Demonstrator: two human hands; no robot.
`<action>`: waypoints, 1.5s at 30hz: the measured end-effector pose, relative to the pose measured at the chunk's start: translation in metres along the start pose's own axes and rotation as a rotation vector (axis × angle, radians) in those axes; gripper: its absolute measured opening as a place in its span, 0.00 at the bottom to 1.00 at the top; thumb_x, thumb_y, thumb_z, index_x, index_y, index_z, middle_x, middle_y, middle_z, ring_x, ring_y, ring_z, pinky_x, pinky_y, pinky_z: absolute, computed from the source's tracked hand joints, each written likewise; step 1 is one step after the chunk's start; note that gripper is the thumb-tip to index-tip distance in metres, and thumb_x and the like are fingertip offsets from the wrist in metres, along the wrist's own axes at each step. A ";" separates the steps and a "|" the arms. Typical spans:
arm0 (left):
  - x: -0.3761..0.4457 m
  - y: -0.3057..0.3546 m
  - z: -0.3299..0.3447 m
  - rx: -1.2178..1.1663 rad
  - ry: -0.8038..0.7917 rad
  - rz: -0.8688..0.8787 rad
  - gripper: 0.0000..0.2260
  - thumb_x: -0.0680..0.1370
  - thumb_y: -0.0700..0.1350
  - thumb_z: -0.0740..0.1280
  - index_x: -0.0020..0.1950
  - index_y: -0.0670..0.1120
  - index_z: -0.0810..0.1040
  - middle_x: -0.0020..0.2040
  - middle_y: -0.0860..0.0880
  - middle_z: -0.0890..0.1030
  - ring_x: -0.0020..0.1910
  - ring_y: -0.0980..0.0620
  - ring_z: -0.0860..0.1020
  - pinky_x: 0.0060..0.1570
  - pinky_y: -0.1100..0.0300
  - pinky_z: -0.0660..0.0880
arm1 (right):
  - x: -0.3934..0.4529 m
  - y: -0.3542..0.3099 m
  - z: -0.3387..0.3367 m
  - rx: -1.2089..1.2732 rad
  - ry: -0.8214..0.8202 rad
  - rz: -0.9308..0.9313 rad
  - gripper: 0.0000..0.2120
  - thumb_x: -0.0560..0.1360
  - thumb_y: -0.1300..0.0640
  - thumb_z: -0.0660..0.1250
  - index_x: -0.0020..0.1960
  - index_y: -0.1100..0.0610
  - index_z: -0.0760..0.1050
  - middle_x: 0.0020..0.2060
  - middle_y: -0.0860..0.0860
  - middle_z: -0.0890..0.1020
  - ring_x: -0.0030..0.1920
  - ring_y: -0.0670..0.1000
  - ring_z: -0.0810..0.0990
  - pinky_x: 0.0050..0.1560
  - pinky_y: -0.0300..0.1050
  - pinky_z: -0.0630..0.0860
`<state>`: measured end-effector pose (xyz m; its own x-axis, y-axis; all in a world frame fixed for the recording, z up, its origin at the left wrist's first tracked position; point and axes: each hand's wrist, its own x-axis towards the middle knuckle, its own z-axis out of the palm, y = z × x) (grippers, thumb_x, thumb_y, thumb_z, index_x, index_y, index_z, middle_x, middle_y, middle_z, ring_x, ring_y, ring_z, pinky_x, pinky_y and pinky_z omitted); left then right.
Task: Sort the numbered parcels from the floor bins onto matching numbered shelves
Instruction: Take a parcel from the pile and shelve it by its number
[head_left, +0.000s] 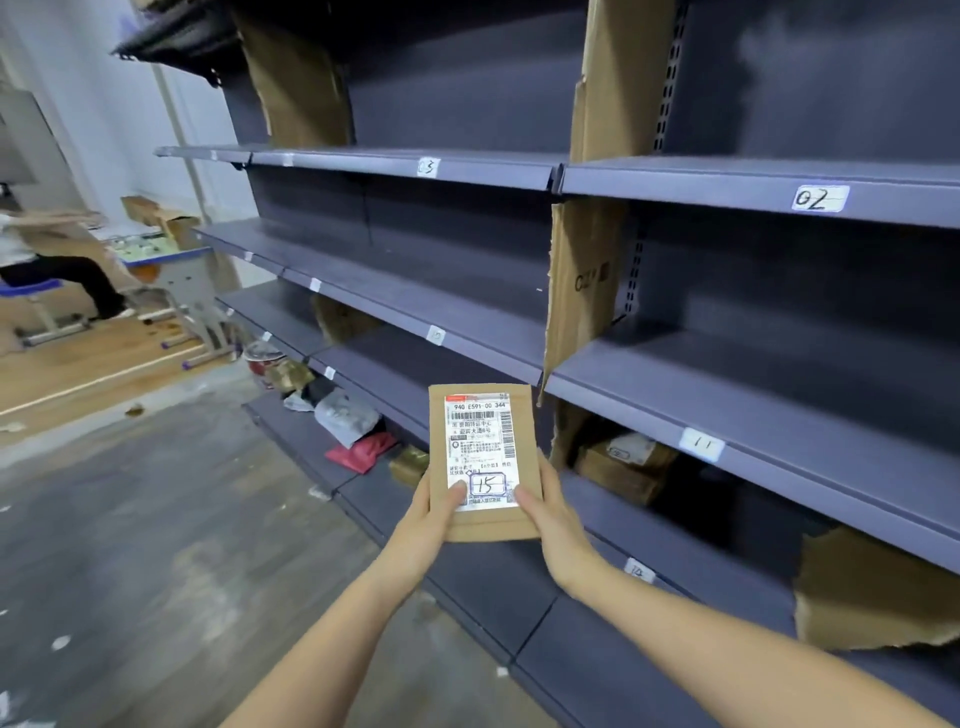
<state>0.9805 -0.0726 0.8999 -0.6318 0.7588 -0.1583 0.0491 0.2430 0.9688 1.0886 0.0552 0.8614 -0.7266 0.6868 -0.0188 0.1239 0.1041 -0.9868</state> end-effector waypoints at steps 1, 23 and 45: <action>0.006 -0.003 -0.013 -0.004 -0.002 -0.005 0.17 0.81 0.57 0.59 0.70 0.63 0.62 0.61 0.64 0.73 0.56 0.64 0.73 0.61 0.55 0.69 | 0.009 0.002 0.013 0.002 0.009 0.012 0.29 0.75 0.40 0.59 0.72 0.32 0.51 0.62 0.34 0.72 0.63 0.40 0.72 0.62 0.39 0.67; 0.239 -0.077 -0.226 0.030 -0.317 -0.250 0.11 0.82 0.52 0.59 0.64 0.55 0.70 0.51 0.62 0.77 0.48 0.64 0.75 0.44 0.60 0.71 | 0.195 0.041 0.236 0.024 0.300 0.341 0.38 0.70 0.34 0.55 0.78 0.37 0.48 0.73 0.37 0.66 0.72 0.46 0.65 0.73 0.49 0.59; 0.515 -0.136 -0.086 0.323 -0.667 -0.088 0.29 0.79 0.62 0.58 0.77 0.52 0.59 0.75 0.51 0.64 0.74 0.48 0.63 0.68 0.58 0.60 | 0.381 0.136 0.131 0.110 0.898 0.425 0.24 0.67 0.36 0.60 0.62 0.39 0.69 0.55 0.47 0.81 0.58 0.51 0.76 0.60 0.47 0.70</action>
<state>0.5825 0.2333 0.7034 -0.0451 0.9091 -0.4141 0.3098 0.4069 0.8593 0.7396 0.2370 0.6992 0.1490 0.9452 -0.2904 0.1587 -0.3127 -0.9365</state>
